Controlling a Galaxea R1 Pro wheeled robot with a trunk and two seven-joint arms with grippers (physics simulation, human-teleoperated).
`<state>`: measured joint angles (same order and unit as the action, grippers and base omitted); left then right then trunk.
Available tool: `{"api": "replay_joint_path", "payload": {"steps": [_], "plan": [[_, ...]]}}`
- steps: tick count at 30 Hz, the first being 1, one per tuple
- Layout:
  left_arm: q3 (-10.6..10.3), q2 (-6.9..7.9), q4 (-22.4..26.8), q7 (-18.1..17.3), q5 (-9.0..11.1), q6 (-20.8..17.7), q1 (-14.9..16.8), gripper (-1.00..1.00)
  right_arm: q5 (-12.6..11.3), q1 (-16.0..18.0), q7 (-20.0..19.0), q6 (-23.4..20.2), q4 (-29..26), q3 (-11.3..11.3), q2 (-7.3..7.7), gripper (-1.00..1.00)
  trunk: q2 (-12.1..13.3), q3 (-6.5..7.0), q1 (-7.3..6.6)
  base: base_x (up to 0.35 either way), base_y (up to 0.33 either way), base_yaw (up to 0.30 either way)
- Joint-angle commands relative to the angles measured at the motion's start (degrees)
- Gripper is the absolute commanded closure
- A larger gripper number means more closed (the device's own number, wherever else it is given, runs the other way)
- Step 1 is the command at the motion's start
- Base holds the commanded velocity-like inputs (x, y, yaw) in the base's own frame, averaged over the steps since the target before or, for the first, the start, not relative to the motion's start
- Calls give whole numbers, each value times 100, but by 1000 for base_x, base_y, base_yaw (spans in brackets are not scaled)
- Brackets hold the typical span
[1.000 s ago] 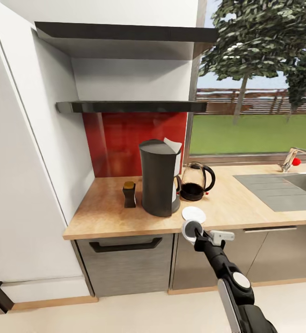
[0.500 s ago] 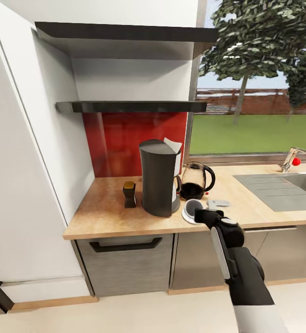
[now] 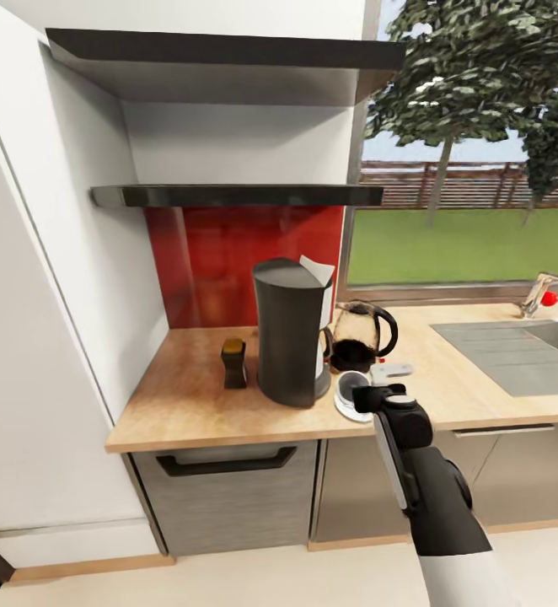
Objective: Set up a coffee station on the kitchen countertop: keep the coffee maker on the countertop, move the bottle of coffee from the kitchen shelf to the counter next to the coffee maker, place a paper coffee filter on top of the coffee maker, put the saucer next to the coffee maker with the coffee cup on the saucer, and place the electric kettle next to the coffee maker.
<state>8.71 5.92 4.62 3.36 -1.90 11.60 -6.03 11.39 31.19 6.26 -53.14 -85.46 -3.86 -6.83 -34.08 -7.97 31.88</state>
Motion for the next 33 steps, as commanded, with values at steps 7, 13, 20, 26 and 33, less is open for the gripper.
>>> {"api": "replay_joint_path", "payload": {"steps": [7, 13, 20, 26, 33], "plan": [[26, -3, 4, -1, -29, 1, -5, -100, 409, 7, 16, -32, 6, -10, -2, 100, -7, -8, 5, 259, -93, 0], [26, -3, 3, -2, -29, 1, -4, -100, 451, 5, 16, -62, 11, -16, -2, 100, -7, -8, 5, 75, -41, 0], [26, -3, 3, -2, -29, 0, -10, -100, 533, 1, 16, -82, 20, -19, 7, 100, -7, -8, 5, 4, -2, 0], [26, -3, 3, -2, -29, 0, -12, -100, 564, 1, 16, -83, 90, -25, 0, 100, -7, -8, 5, 0, 0, 0], [26, -3, 3, -2, -29, 0, -11, -100, 558, 1, 5, -75, 572, -20, 6, 100, -7, -8, 5, 0, 0, -48]]}}
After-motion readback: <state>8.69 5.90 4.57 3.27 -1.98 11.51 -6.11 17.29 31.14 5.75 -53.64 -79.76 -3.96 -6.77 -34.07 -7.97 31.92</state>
